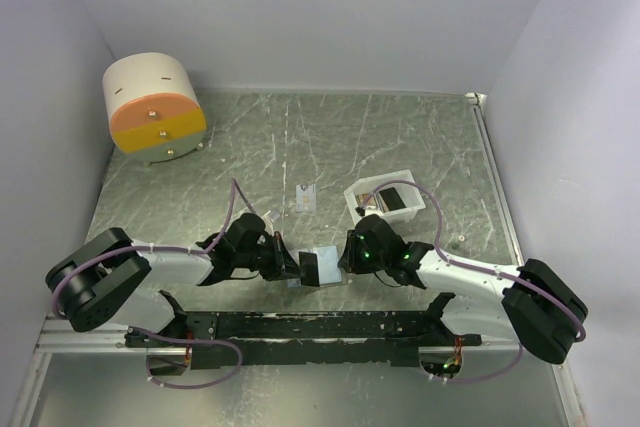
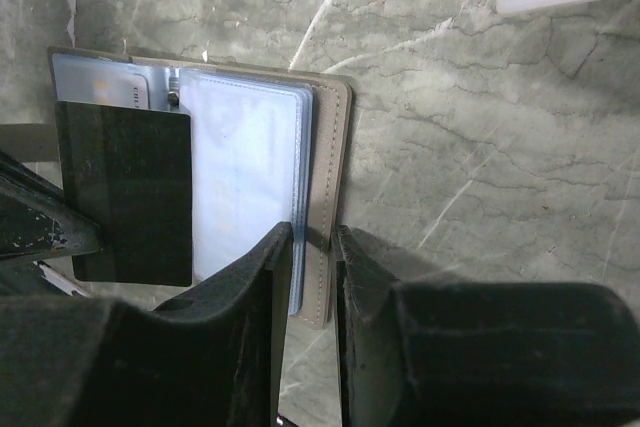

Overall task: Put the credit cards into the card holder
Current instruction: Insert the credit card into the card holder.

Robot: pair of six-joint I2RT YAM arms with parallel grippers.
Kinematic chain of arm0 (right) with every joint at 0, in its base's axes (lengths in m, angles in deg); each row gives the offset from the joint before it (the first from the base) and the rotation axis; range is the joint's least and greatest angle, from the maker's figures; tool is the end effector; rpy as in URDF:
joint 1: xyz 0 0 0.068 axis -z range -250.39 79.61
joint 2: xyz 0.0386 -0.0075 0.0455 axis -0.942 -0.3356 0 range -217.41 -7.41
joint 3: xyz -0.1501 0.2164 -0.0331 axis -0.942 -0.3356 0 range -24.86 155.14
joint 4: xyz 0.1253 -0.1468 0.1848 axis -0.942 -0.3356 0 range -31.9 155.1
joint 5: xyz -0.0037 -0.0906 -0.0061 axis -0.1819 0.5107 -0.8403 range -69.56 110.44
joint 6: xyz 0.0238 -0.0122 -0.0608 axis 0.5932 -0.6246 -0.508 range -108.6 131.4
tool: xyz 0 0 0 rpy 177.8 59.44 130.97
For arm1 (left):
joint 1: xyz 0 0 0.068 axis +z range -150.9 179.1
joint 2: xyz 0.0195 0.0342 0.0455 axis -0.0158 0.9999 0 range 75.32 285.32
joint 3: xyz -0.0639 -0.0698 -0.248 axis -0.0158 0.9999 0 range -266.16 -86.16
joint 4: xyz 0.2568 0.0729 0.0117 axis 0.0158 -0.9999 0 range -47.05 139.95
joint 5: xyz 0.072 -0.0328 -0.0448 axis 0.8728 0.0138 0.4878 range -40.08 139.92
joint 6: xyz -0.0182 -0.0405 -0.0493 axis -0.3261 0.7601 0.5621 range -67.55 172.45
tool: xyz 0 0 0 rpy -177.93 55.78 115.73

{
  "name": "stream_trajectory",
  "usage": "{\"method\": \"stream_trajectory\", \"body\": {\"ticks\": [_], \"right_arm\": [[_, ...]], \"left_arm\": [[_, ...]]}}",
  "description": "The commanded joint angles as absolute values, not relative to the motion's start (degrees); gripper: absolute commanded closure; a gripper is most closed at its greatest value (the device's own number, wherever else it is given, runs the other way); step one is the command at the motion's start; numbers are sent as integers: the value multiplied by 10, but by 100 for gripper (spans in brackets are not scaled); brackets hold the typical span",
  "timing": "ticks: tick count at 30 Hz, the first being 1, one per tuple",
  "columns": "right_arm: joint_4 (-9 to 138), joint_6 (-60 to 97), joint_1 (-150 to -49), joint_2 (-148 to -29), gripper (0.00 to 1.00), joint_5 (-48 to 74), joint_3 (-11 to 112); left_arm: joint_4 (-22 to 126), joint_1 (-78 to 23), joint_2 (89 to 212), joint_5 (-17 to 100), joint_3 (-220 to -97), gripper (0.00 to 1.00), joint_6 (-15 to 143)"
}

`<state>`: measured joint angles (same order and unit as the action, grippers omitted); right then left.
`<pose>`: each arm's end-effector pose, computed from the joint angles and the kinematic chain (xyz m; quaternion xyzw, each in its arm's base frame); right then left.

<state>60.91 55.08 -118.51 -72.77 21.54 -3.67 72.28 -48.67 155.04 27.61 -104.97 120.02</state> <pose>0.1471 0.1624 0.1199 -0.0328 0.9341 0.2490 0.2538 0.1497 -0.1946 0.0991 -0.0694 0.8853 -0.4527 0.0803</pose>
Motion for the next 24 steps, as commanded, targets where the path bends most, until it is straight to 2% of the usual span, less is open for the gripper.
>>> {"method": "stream_trajectory", "body": {"ticks": [1, 16, 24], "right_arm": [[600, 547, -1190, -724, 78, 222, -46], [599, 546, -1190, -723, 78, 219, -44], [603, 546, -1191, -724, 78, 214, -47]], "left_arm": [[723, -484, 1559, 276, -1056, 93, 1211], [676, -484, 1537, 297, -1059, 93, 1207], [716, -484, 1571, 281, -1063, 93, 1202]]}}
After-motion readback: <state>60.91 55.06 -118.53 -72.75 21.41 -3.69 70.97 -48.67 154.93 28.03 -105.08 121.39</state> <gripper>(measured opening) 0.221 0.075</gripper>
